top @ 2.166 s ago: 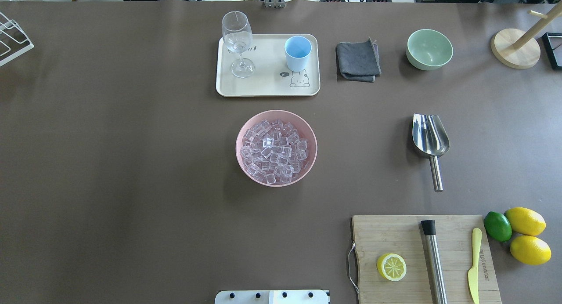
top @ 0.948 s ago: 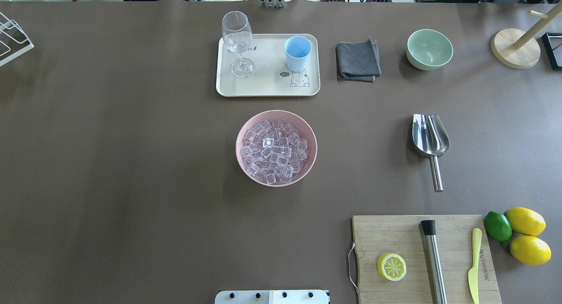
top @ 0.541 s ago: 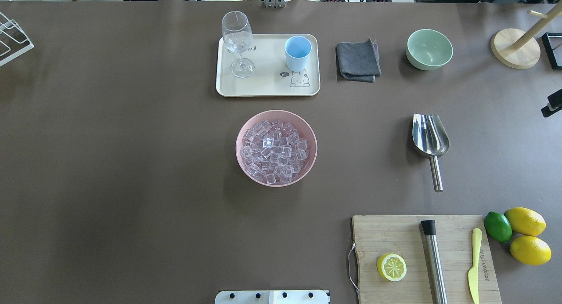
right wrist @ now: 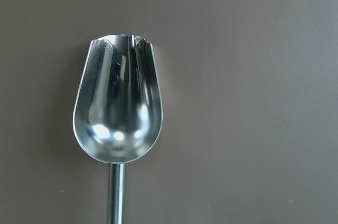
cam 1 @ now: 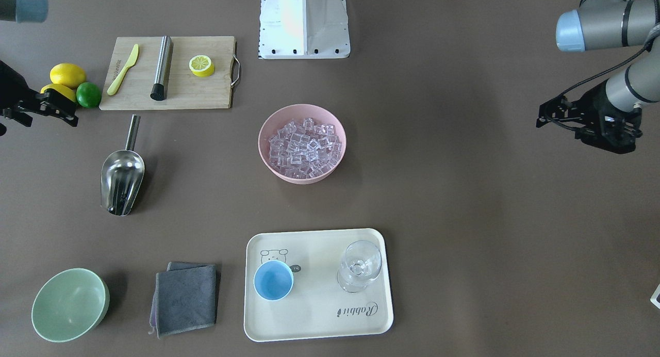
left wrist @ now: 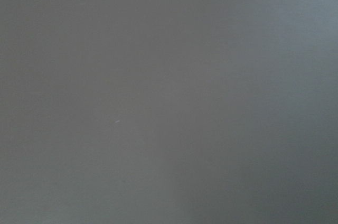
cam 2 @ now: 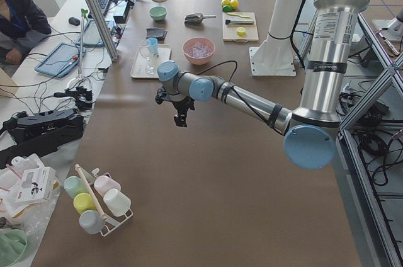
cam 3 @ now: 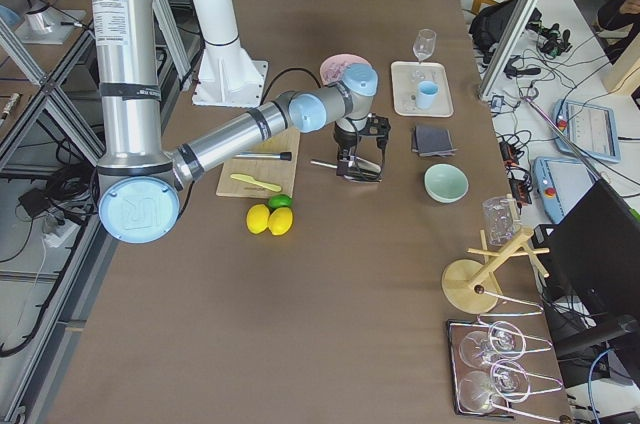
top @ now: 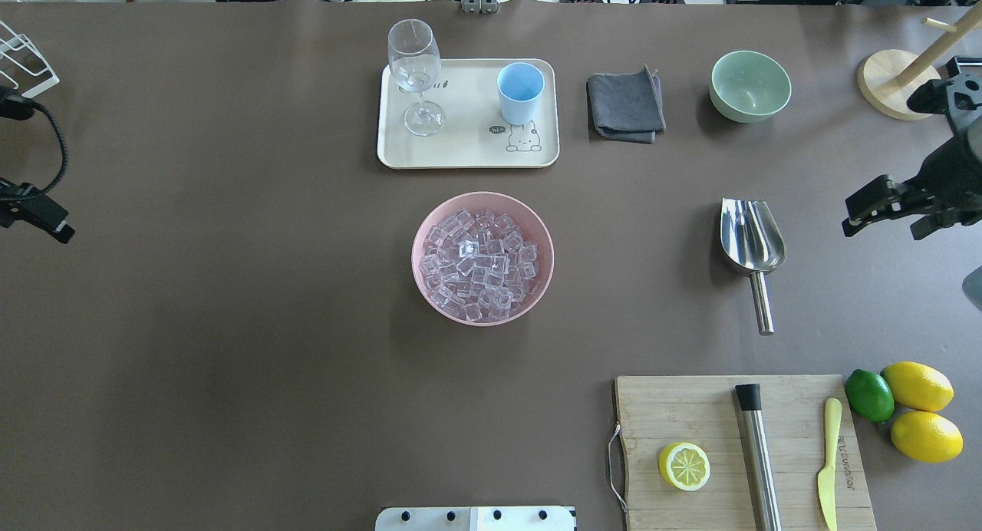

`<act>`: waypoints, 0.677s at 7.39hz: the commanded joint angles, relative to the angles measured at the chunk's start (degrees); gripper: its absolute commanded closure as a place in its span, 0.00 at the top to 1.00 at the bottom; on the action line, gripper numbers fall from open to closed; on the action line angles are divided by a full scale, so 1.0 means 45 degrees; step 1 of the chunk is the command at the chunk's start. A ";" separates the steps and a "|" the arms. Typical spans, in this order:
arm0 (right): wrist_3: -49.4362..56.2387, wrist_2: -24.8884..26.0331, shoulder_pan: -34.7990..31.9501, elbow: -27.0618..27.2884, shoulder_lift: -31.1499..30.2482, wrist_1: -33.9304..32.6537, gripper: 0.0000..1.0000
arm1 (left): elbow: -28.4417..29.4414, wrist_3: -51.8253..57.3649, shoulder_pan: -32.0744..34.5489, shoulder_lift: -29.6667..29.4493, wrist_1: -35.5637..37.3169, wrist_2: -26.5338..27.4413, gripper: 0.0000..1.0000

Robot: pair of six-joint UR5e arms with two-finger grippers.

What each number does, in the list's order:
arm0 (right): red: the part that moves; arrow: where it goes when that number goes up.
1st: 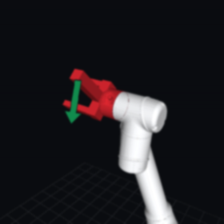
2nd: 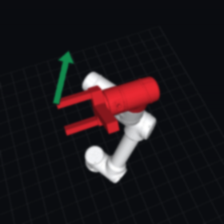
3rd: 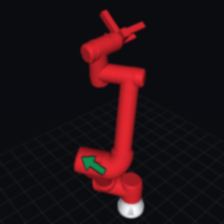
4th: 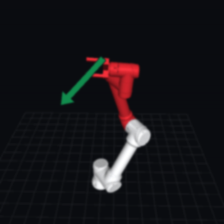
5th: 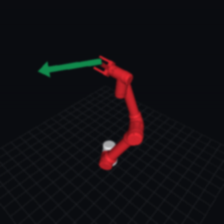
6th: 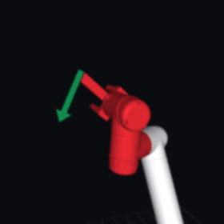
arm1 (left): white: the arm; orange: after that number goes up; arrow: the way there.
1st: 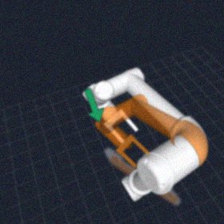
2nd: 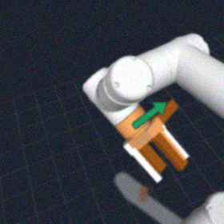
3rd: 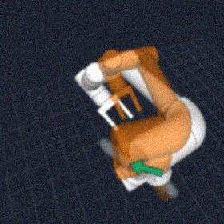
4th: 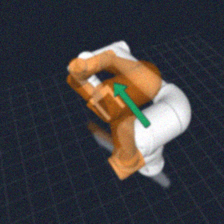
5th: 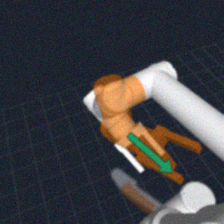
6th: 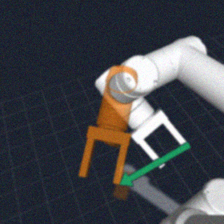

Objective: Put ice in cup with scoop
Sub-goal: 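Grasp the metal scoop handle with the right gripper while the left approaches the bowl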

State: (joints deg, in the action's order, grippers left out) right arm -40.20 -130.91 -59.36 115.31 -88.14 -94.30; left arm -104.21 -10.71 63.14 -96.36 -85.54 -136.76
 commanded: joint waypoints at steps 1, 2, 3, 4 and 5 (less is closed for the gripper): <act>-0.2447 0.1567 0.2636 0.0062 -0.0003 0.0984 1.00 | -0.0201 -0.0004 -0.2226 -0.0521 -0.3428 0.0018 0.99; -0.3826 0.1977 0.3243 -0.0483 -0.0081 0.2676 1.00 | -0.0201 -0.0004 -0.2486 -0.0444 -0.4688 -0.0019 0.99; -0.4420 0.2020 0.3616 -0.1049 -0.0101 0.3892 1.00 | -0.0240 0.0016 -0.2624 -0.0443 -0.5513 -0.0058 0.99; -0.4523 0.2195 0.3852 -0.1209 -0.0063 0.3981 1.00 | -0.0163 0.0132 -0.2915 -0.0462 -0.6469 -0.0058 0.99; -0.4524 0.2216 0.3932 -0.1423 -0.0024 0.3982 1.00 | -0.0085 0.0133 -0.3440 -0.0424 -0.7658 0.0038 0.99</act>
State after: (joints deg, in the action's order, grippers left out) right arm -59.18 -121.69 -43.23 110.92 -88.44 -78.39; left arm -105.05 -10.39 50.89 -98.40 -111.37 -136.96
